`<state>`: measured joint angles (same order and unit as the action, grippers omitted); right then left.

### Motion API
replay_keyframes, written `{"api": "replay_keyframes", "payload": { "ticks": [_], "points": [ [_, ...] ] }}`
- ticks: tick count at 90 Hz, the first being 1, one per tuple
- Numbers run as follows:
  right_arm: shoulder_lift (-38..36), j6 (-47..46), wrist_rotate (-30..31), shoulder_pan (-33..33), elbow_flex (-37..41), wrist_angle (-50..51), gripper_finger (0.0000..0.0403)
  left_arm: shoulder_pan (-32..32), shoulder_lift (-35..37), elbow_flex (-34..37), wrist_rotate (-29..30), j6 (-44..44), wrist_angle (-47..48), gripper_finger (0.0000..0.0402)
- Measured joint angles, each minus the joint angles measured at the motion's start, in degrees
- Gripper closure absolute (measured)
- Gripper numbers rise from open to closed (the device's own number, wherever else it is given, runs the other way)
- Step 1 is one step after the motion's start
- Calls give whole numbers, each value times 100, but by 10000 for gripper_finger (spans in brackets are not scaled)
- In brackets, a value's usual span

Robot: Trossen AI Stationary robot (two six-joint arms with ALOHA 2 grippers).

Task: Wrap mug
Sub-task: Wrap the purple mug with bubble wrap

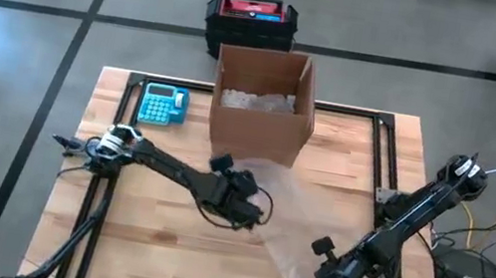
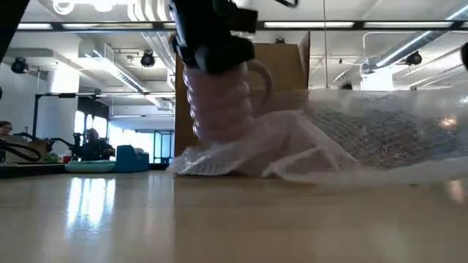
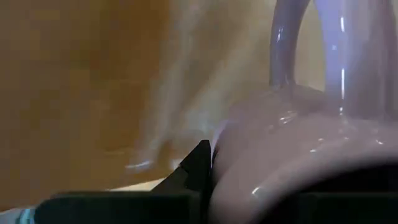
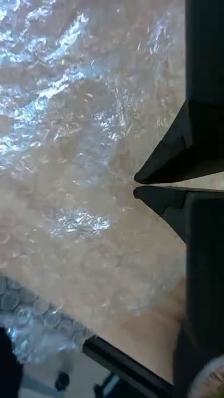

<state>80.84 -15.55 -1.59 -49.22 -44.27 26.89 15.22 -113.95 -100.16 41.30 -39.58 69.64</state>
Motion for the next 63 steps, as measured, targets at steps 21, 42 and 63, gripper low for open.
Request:
{"api": "replay_keyframes", "payload": {
  "ticks": [21,42,63],
  "points": [
    [0,-249,-31,-114,4,608,400,358,587,2,-519,293,-1243,371],
    [0,202,331,-42,7,-168,401,507,299,15,-957,1773,-4252,371],
    [176,394,324,-52,6,-1038,401,-38,-627,42,-965,1760,-4014,371]
  ]
}}
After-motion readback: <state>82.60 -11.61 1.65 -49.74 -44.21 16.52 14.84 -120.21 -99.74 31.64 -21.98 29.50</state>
